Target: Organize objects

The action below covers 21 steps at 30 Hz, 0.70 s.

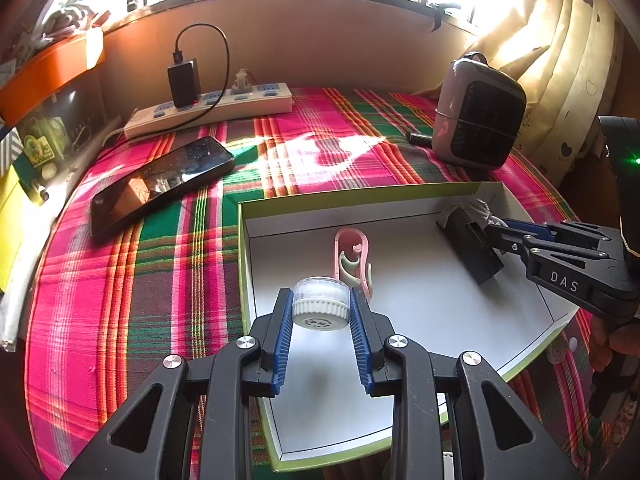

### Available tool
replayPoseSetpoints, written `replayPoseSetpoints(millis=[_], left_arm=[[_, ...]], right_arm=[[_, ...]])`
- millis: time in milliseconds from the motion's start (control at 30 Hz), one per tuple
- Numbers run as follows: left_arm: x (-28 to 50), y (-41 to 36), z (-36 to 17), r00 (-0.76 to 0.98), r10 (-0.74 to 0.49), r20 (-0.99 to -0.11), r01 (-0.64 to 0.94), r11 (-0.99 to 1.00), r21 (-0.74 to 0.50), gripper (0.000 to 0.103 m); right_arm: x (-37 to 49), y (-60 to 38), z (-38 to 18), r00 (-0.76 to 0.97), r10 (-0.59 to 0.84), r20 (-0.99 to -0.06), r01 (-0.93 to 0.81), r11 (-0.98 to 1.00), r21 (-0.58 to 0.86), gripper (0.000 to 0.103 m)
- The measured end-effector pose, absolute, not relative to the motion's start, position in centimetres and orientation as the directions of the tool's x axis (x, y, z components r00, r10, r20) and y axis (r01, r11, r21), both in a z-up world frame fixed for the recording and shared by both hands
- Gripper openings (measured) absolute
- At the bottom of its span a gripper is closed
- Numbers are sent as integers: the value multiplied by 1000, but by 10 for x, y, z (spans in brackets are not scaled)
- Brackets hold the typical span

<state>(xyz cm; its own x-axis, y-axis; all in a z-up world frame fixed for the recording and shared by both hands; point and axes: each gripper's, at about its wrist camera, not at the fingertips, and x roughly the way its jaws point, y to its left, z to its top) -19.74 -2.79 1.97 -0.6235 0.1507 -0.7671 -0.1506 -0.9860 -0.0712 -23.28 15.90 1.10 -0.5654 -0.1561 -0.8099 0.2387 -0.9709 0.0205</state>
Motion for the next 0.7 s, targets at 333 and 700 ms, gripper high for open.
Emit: replayPoseSetpoints(millis=[333, 700], left_arm=[[-198, -29, 20, -627, 135, -768, -144, -988, -56, 26], [-198, -29, 21, -625, 143, -768, -145, -987, -65, 26]], right_arm=[[-234, 155, 8, -556, -159, -816, 241, -970, 25, 21], [-233, 156, 10, -557, -160, -815, 237, -971, 29, 21]])
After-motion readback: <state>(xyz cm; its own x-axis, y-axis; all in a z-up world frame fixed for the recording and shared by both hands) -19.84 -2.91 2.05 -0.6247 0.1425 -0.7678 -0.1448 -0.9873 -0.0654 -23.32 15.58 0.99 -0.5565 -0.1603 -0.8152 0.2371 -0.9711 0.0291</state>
